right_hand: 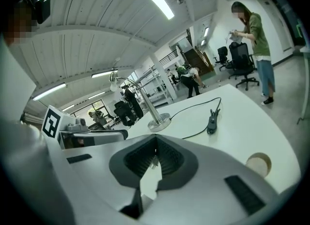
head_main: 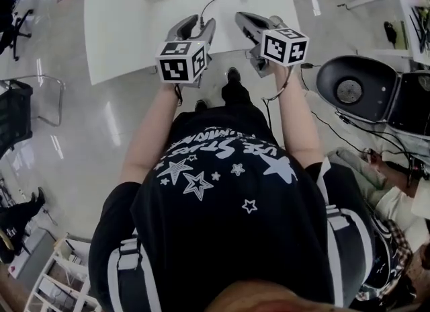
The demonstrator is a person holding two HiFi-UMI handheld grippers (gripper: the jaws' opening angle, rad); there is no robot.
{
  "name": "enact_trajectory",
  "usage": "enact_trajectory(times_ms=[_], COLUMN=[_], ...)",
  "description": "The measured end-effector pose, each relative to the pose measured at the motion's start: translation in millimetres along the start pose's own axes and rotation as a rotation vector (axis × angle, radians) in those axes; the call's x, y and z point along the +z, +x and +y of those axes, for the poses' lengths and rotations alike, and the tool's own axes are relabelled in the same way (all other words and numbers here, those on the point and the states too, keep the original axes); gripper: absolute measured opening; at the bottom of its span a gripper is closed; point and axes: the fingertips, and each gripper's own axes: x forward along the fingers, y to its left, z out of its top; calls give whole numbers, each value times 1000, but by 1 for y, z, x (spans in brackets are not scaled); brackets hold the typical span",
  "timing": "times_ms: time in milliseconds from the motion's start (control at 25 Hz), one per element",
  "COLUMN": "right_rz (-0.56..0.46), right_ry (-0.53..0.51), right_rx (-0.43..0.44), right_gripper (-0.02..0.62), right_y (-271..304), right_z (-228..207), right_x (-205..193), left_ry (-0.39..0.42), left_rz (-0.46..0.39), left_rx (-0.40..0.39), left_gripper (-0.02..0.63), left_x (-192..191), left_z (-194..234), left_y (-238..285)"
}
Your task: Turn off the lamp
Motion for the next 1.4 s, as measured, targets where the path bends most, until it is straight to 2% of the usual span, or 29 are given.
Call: enact_trajectory(times_ms=[360,600,720,960,1400], right_rz=[-61,-44,-47,-60,-73], right_ry=[20,56,63,61,24], right_rx=[-71,-119,-127,-78,-15], right_gripper=[6,6,6,6,6], right_y=[-37,-70,-76,-77,-114], right_z=[62,67,62,67,89], right_x=[-43,-75,-73,-64,-72], left_ry=[48,27,17,33,67], left_rz=[-27,-35,-60,-104,-147], left_rx=[-103,-134,-148,-124,-79], left_gripper=[181,179,179,179,172], left_x=[-14,-31,-27,-11,-14], left_z=[-4,-11,-13,-20,-58], left_y=[-59,-70,-71,-79,-109])
